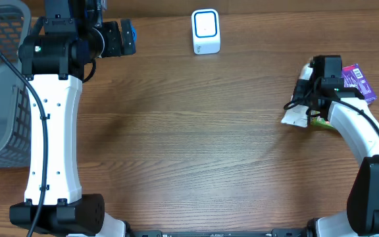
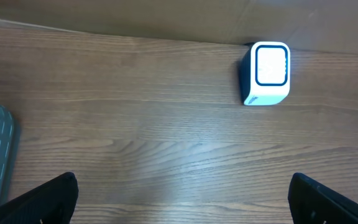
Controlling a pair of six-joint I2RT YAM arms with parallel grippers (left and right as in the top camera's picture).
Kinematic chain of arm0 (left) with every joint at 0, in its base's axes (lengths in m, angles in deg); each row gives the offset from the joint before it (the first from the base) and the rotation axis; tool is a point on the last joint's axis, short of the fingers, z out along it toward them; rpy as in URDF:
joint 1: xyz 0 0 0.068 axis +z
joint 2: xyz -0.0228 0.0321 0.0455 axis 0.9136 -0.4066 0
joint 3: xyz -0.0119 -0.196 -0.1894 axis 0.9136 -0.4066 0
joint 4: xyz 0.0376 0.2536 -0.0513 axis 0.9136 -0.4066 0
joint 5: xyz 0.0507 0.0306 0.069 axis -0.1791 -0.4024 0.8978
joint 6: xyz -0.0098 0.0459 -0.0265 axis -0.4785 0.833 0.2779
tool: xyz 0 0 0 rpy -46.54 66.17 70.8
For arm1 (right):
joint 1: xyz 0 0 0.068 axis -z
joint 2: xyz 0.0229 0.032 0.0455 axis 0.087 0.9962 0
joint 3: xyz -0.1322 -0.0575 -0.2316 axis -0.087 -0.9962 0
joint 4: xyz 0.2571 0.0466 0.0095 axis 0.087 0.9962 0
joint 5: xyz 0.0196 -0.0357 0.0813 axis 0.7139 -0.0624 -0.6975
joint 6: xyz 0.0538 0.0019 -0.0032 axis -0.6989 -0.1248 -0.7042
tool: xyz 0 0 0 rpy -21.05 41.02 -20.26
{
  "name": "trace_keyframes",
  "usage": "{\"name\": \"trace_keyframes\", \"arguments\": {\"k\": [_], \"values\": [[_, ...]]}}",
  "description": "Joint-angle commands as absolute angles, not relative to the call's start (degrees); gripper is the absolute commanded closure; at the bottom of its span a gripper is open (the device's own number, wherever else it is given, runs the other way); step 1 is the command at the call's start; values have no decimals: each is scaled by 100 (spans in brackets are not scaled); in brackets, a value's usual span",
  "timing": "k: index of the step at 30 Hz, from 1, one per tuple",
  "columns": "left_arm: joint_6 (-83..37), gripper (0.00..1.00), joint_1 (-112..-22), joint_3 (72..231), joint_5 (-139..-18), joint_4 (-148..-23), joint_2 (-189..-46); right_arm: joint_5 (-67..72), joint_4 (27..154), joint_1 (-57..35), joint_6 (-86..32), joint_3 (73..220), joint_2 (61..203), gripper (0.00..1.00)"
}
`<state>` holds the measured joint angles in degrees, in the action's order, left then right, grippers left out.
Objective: Scan the item barcode
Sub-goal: 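Carry the tube to the table's right edge beside the packs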
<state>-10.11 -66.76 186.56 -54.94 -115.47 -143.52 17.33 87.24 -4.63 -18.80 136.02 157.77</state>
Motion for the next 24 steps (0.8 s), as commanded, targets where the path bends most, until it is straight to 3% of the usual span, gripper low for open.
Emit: {"name": "trace_keyframes", "arguments": {"k": [1, 7, 16, 24], "values": [[-906, 0, -6679, 18733, -5494, -11547, -14398, 1553, 9093, -459, -1655, 14164, 15631, 18], [-906, 0, -6679, 18733, -5494, -11549, -14398, 806, 10680, -489, -1651, 15702, 15179, 2], [-906, 0, -6679, 18733, -5494, -11547, -14398, -315, 13677, -1060, -1633, 18402, 14182, 0], [-906, 0, -6679, 18733, -5494, -11547, -14398, -464, 14068, -1281, -1631, 18692, 13284, 0]]}}
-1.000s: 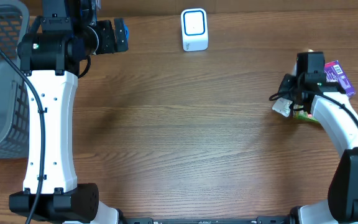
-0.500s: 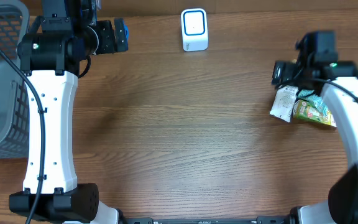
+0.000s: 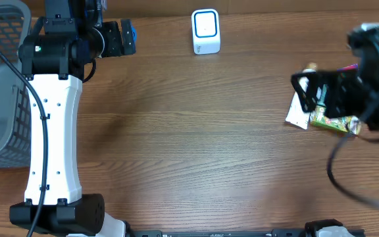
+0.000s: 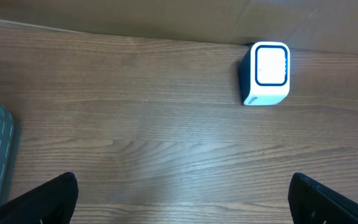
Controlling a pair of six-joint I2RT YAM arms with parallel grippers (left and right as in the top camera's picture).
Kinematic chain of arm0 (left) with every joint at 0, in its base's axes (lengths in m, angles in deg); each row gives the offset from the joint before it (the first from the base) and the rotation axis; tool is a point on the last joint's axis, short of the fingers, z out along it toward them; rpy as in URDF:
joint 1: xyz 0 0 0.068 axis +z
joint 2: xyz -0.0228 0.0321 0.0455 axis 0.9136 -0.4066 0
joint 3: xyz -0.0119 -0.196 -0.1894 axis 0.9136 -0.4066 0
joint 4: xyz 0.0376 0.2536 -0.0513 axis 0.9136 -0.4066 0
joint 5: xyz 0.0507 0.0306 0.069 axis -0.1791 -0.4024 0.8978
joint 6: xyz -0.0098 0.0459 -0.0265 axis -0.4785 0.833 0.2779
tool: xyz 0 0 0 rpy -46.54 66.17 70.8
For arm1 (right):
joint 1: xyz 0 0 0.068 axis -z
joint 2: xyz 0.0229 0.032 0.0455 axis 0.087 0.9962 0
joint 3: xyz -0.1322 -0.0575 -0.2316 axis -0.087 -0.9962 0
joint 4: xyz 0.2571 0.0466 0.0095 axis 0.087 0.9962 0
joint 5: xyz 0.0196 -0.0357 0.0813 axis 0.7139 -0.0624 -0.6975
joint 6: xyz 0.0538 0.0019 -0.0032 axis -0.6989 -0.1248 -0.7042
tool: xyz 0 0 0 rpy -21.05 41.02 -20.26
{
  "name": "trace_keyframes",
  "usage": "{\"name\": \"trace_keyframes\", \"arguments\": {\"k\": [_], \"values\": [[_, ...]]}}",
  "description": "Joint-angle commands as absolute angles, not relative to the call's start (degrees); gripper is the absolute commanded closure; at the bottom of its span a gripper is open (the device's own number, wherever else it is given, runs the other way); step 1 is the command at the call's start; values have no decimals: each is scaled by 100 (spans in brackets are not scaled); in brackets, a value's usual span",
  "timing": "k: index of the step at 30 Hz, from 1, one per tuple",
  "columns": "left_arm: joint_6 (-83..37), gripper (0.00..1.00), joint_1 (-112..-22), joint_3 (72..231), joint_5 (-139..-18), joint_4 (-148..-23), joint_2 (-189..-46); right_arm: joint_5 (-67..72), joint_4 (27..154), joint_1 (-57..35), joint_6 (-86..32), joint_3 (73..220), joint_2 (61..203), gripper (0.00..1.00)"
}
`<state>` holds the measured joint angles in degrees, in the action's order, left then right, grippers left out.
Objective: Scan the item barcode
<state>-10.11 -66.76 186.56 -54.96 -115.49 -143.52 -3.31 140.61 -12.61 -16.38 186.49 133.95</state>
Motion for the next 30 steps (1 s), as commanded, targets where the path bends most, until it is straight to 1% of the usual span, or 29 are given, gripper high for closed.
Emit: {"name": "trace_keyframes", "arguments": {"k": [1, 7, 12, 15, 17, 22, 30], "values": [[-906, 0, -6679, 18733, -5494, -11549, -14398, -464, 14068, -1281, -1631, 18692, 13201, 0], [-906, 0, -6679, 18733, -5494, -11547, -14398, -464, 14088, -1281, -1631, 18692, 13067, 0], [-906, 0, -6679, 18733, -5494, -11549, -14398, 255, 14022, -1281, -1565, 18633, 13124, 0], [-906, 0, -6679, 18733, -5494, -11547, -14398, 329, 13624, -1195, -1541, 18354, 13056, 0], [-906, 0, -6679, 18733, -5494, -11547, -14398, 292, 13106, -1171, -1467, 18010, 12899, 0], [-906, 0, -6679, 18733, -5494, -11547, -14398, 10, 11867, -1156, -811, 16767, 12090, 0], [-906, 0, -6679, 18733, -5494, -11547, -14398, -58, 10042, -697, -820, 14273, 10311, 0]]}}
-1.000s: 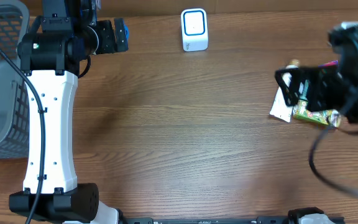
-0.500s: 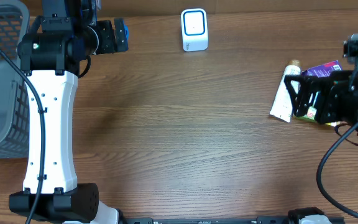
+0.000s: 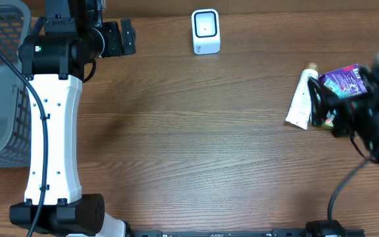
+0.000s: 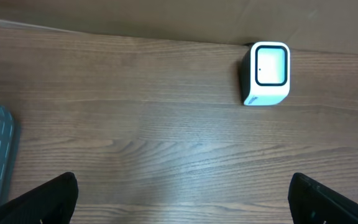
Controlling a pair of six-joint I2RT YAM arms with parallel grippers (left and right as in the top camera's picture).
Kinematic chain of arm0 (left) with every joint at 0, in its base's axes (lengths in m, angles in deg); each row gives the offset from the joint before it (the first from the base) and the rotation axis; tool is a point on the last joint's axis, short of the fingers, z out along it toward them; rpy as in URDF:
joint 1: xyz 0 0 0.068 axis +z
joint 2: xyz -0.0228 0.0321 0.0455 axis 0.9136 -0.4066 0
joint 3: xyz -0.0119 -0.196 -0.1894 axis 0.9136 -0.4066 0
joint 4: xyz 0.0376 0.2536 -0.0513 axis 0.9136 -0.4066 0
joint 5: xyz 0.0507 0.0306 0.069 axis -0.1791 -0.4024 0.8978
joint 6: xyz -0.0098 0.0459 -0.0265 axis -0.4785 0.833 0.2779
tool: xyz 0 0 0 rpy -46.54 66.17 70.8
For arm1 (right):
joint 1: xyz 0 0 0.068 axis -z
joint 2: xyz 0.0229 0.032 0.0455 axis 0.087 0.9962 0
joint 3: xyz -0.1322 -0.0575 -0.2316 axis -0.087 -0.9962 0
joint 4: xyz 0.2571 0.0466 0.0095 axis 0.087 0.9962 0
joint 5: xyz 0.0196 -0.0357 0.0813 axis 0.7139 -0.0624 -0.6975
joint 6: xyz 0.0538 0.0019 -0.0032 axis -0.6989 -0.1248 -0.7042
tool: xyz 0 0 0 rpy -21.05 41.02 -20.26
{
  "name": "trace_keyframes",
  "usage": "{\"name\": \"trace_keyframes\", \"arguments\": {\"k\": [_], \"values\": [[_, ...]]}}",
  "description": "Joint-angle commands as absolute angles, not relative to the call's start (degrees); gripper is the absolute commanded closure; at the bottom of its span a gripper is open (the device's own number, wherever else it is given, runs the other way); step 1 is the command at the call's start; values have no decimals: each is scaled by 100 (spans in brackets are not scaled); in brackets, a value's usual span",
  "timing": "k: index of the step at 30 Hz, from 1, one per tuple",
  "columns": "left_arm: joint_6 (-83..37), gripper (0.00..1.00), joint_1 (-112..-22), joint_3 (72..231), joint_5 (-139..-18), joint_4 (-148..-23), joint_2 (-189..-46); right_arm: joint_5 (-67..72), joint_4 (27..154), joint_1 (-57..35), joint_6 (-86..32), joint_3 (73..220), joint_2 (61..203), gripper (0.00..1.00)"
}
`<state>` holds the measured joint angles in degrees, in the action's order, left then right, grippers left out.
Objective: Scan the item barcode
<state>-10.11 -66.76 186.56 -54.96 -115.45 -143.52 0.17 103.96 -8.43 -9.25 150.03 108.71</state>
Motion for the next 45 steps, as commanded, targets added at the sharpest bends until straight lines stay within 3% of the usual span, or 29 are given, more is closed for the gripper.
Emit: {"name": "trace_keyframes", "arguments": {"k": [1, 15, 22, 30, 45], "values": [[-906, 0, -6679, 18733, -5491, -11547, -14398, -90, 9764, -677, -842, 13890, 10051, 0], [-906, 0, -6679, 18733, -5494, -11547, -14398, -289, 5338, -673, -862, 8485, 7004, 0], [-906, 0, -6679, 18733, -5494, -11549, -14398, -281, 5096, -688, -859, 7316, 6171, 0], [-906, 0, -6679, 18733, -5491, -11547, -14398, -75, 6121, -684, -862, 7338, 6147, 0], [-906, 0, -6679, 18733, -5491, -11549, -14398, -97, 6099, -684, -859, 7338, 6147, 0]]}}
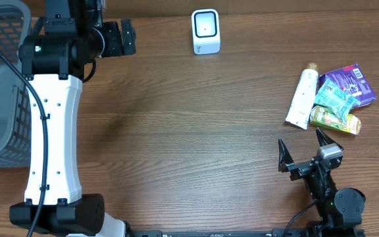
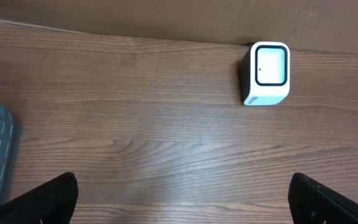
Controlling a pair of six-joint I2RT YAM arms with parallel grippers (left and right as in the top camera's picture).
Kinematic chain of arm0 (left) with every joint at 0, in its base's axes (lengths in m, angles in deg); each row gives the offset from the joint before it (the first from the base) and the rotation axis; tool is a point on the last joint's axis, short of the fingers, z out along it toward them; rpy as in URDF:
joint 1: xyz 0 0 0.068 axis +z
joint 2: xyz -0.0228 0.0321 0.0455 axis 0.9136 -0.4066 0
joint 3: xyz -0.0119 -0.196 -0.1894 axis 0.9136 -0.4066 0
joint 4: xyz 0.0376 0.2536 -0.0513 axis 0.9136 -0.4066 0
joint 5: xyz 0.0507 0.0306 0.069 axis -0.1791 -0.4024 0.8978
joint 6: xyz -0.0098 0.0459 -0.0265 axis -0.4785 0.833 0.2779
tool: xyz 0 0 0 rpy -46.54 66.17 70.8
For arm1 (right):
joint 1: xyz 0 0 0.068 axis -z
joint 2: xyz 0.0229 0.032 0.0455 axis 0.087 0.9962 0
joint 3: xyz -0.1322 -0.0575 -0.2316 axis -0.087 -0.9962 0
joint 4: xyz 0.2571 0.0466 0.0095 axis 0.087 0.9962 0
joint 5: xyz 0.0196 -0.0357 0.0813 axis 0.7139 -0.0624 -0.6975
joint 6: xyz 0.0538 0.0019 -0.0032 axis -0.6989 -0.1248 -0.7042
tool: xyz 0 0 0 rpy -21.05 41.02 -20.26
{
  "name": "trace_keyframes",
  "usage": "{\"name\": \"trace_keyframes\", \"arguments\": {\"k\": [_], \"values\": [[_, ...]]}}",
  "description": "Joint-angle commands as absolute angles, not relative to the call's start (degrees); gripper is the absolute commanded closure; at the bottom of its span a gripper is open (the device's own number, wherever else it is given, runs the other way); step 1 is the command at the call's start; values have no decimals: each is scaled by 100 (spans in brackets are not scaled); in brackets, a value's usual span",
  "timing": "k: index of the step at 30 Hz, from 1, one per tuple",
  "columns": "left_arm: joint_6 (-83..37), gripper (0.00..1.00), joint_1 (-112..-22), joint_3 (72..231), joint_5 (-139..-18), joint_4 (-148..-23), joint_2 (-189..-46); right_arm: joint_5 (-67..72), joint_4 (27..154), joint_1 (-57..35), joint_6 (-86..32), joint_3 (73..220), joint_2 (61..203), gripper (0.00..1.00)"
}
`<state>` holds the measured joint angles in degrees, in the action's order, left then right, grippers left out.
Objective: Scan the item barcode
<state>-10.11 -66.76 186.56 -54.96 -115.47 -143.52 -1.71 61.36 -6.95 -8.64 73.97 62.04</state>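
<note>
The white barcode scanner (image 1: 206, 31) stands at the back of the table, and the left wrist view shows its dark-framed window (image 2: 266, 73). The items lie in a pile at the right: a white tube (image 1: 302, 99), a purple packet (image 1: 347, 82), a teal packet (image 1: 334, 100) and a green-yellow packet (image 1: 335, 119). My right gripper (image 1: 301, 146) is near the front edge, below the pile, open and empty. My left gripper (image 1: 125, 37) is at the back left, open with nothing between its fingers (image 2: 42, 199).
A grey mesh basket stands at the left edge of the table, and its corner shows in the left wrist view. The brown wall runs right behind the scanner.
My right arm was over the pile at the right edge. It now sits low at the front edge, and the whole pile shows. The left arm has not moved.
My right gripper was down on the tube and packets at the right while the scanner's window glowed bright. Then the arm was above the pile, then at the right edge with the window dim. Now it is at the front edge, empty.
</note>
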Motion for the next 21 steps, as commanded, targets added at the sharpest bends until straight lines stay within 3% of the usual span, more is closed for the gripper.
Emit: {"name": "trace_keyframes", "arguments": {"k": [1, 21], "values": [[-906, 0, -6679, 18733, -5494, -11547, -14398, -97, 6099, -684, -859, 7338, 6147, 0], [-677, 0, -6681, 18730, -5487, -11895, -14243, -97, 6099, -684, -859, 7338, 6147, 0]]}}
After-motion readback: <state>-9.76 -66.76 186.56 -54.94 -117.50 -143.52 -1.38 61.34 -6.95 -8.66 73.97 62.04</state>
